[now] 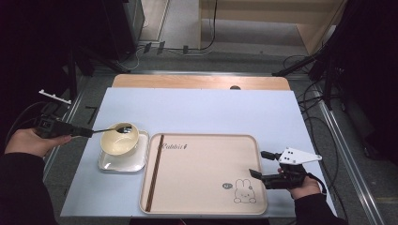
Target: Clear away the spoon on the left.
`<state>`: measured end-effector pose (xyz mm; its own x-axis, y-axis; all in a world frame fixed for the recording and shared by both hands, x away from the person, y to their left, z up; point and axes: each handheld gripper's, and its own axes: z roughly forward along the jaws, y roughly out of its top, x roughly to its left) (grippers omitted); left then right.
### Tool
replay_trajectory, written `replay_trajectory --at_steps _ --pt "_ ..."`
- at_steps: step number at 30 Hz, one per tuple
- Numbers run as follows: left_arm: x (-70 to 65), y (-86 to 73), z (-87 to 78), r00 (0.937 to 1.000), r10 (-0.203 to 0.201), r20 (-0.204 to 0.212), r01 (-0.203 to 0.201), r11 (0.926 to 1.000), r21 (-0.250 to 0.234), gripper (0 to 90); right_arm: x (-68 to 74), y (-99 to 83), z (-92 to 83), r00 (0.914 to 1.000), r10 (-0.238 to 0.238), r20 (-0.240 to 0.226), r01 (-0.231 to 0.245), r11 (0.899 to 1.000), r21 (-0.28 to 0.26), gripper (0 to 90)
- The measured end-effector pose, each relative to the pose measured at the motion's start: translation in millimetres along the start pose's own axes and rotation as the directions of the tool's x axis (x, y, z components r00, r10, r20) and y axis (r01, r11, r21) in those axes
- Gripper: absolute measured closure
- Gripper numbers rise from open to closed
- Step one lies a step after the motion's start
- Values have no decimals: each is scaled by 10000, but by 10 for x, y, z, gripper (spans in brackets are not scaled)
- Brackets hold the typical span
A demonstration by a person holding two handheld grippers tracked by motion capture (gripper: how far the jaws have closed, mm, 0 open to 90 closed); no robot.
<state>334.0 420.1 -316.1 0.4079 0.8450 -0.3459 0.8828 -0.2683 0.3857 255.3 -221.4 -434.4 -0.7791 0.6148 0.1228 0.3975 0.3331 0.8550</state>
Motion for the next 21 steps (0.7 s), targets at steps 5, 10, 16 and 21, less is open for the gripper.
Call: replay_trajectory --at_steps 5,10,16,21 --pt "-110 50 -31 9999 -1 -134 -2 9998 -222 899 -11 -5 0 10000 10 -16 -10 10000 -46 220" --pt "-224 114 -30 9996 163 -216 -169 9995 -273 899 -4 -2 10 10000 11 -66 -11 10000 16 221" --pt "-324 136 16 9994 323 -155 -326 9992 -221 899 -4 6 4 10000 -13 -85 12 9999 -120 227" --pt "-442 202 61 9994 338 -89 -340 9992 -233 899 4 17 11 9997 -48 -220 41 9996 -290 228"
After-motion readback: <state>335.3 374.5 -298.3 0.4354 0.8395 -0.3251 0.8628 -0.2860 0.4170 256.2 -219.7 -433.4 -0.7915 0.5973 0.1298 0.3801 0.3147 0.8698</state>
